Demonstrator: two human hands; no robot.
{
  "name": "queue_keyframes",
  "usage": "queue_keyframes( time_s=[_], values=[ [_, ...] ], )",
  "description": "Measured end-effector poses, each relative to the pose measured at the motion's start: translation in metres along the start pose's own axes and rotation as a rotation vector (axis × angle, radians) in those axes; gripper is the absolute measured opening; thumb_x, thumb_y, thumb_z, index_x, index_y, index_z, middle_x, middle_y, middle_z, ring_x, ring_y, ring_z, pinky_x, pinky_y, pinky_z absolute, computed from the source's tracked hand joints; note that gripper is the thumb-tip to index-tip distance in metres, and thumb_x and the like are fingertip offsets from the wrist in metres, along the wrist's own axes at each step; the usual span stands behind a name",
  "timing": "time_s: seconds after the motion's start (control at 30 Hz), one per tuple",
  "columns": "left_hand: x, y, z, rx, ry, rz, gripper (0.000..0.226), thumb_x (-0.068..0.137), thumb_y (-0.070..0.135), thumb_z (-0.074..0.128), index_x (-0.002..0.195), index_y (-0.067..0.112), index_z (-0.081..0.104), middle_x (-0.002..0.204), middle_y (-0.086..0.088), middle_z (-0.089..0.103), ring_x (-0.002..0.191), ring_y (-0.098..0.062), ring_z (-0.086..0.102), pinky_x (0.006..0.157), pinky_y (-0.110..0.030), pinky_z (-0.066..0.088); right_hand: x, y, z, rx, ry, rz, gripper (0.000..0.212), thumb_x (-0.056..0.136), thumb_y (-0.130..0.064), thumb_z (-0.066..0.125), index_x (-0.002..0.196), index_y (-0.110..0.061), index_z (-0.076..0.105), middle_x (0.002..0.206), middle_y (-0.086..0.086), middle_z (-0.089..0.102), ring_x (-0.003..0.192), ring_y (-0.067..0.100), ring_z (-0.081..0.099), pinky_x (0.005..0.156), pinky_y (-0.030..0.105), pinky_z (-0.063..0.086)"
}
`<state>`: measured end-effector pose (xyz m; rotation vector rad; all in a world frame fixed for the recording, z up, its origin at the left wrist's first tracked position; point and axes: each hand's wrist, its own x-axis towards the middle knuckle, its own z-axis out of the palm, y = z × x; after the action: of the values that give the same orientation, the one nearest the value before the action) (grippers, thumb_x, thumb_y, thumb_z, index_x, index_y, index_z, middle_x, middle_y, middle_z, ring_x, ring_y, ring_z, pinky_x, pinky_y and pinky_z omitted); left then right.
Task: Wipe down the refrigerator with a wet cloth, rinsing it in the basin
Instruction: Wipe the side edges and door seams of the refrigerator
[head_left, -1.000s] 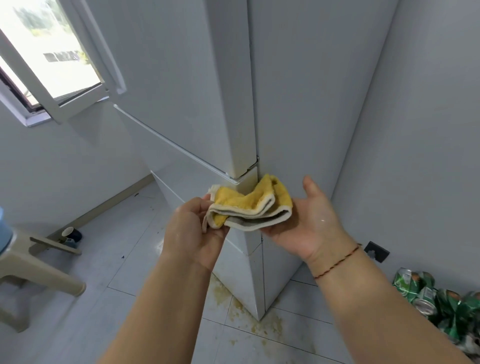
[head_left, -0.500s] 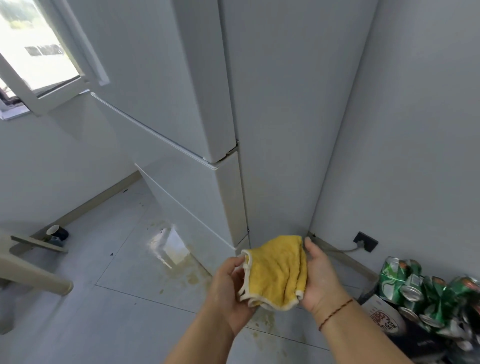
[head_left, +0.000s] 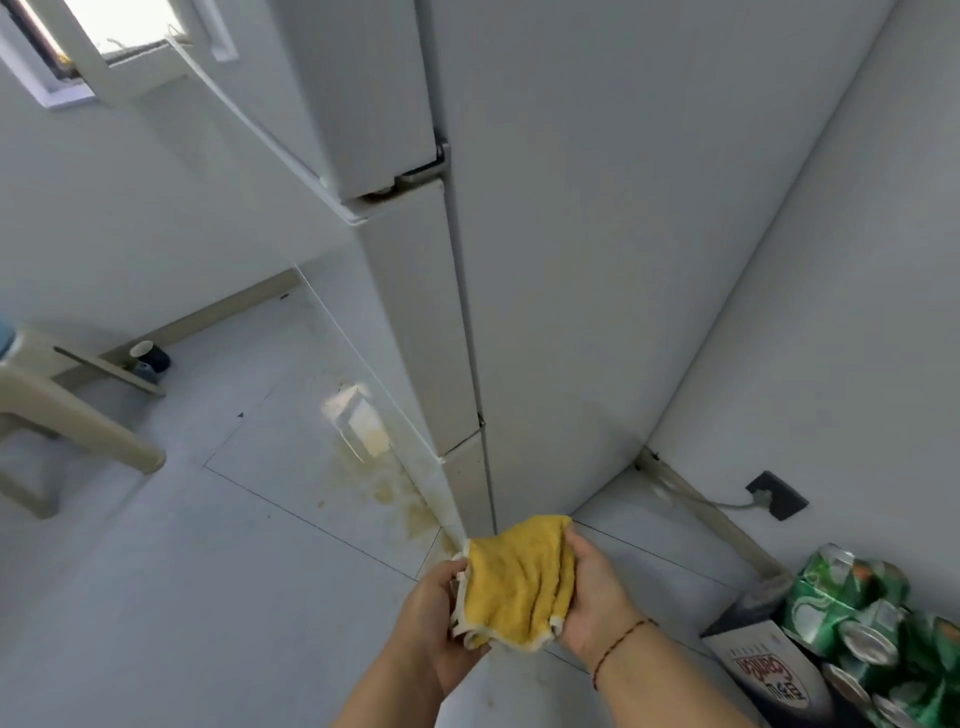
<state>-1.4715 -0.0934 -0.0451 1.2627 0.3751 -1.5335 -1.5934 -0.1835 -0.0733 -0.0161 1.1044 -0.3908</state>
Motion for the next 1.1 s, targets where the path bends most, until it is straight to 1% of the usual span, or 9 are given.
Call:
queue_keyframes(
  time_s=[0.07,0.2,0.27,0.4,0.5,0.63,0.9,1.03,1.1],
  values=[
    [0.014,-0.008,-0.007,-0.026,0.027,-0.001,0.036,0.089,0.017,0.048,0.068,-0.002,0.068,0.068,-0.017,0.063,0.062,-0.031,0.061,0.067,-0.039,0.049,0.021,0.005,-0.009,-0.042,0.007,0.034,0.062,0.094,-0.051,0.048,0.124,0.003,0.058,0.117,0.032,0.062,0.110,0.045,0.059,0.101,0.059,0.041],
    [0.058,-0.022,-0.028,-0.047,0.088,0.018,0.026,0.093,0.013,0.046,0.097,-0.006,0.063,0.080,-0.022,0.067,0.074,-0.036,0.063,0.074,-0.045,0.050,0.073,0.012,-0.026,-0.095,0.011,0.059,0.058,0.094,-0.049,0.051,0.124,0.001,0.059,0.117,0.030,0.063,0.109,0.046,0.060,0.100,0.062,0.041],
    [0.085,-0.028,-0.039,-0.031,0.104,0.033,0.026,0.091,0.010,0.046,0.104,-0.007,0.061,0.082,-0.023,0.067,0.074,-0.036,0.064,0.071,-0.044,0.053,0.104,0.016,-0.034,-0.101,0.007,0.045,0.058,0.094,-0.049,0.051,0.123,0.000,0.060,0.118,0.029,0.063,0.109,0.045,0.060,0.100,0.061,0.041],
    [0.138,-0.034,-0.057,-0.050,0.109,0.039,0.020,0.093,0.005,0.043,0.092,-0.006,0.060,0.068,-0.022,0.068,0.057,-0.034,0.068,0.053,-0.040,0.057,0.159,0.021,-0.046,-0.099,0.016,0.035,0.057,0.096,-0.047,0.048,0.124,0.001,0.059,0.123,0.029,0.060,0.114,0.043,0.057,0.101,0.057,0.042],
    [0.179,-0.041,-0.071,-0.062,0.125,0.019,0.018,0.093,0.004,0.042,0.087,-0.003,0.058,0.061,-0.019,0.066,0.053,-0.031,0.065,0.053,-0.039,0.057,0.199,0.026,-0.059,-0.081,0.036,0.038,0.056,0.096,-0.046,0.047,0.128,-0.001,0.056,0.128,0.028,0.057,0.117,0.042,0.055,0.099,0.056,0.042],
    [0.228,-0.052,-0.090,-0.086,0.145,0.009,0.018,0.093,0.001,0.040,0.083,-0.001,0.055,0.054,-0.017,0.063,0.049,-0.029,0.063,0.049,-0.038,0.056,0.246,0.038,-0.077,-0.080,0.060,0.060,0.055,0.098,-0.045,0.043,0.130,-0.001,0.053,0.134,0.027,0.052,0.122,0.042,0.050,0.105,0.057,0.037],
    [0.347,-0.095,-0.143,-0.077,0.181,-0.032,0.022,0.090,0.002,0.042,0.073,-0.002,0.055,0.054,-0.015,0.060,0.048,-0.028,0.060,0.054,-0.037,0.056,0.345,0.061,-0.121,-0.109,0.105,0.122,0.056,0.103,-0.040,0.030,0.139,0.001,0.044,0.146,0.024,0.040,0.135,0.040,0.038,0.112,0.054,0.025],
    [0.404,-0.113,-0.166,-0.086,0.187,-0.053,0.018,0.089,0.015,0.050,0.079,0.001,0.058,0.067,-0.016,0.062,0.064,-0.031,0.062,0.064,-0.039,0.056,0.393,0.070,-0.142,-0.099,0.100,0.140,0.054,0.104,-0.036,0.026,0.143,0.000,0.038,0.151,0.023,0.033,0.140,0.037,0.031,0.117,0.050,0.018],
    [0.425,-0.120,-0.174,-0.077,0.189,-0.060,0.022,0.088,0.023,0.055,0.089,0.001,0.060,0.081,-0.018,0.065,0.074,-0.032,0.063,0.069,-0.039,0.053,0.415,0.076,-0.149,-0.100,0.113,0.112,0.049,0.104,-0.027,0.028,0.144,0.001,0.035,0.151,0.023,0.032,0.140,0.036,0.031,0.114,0.048,0.023]
  ],
)
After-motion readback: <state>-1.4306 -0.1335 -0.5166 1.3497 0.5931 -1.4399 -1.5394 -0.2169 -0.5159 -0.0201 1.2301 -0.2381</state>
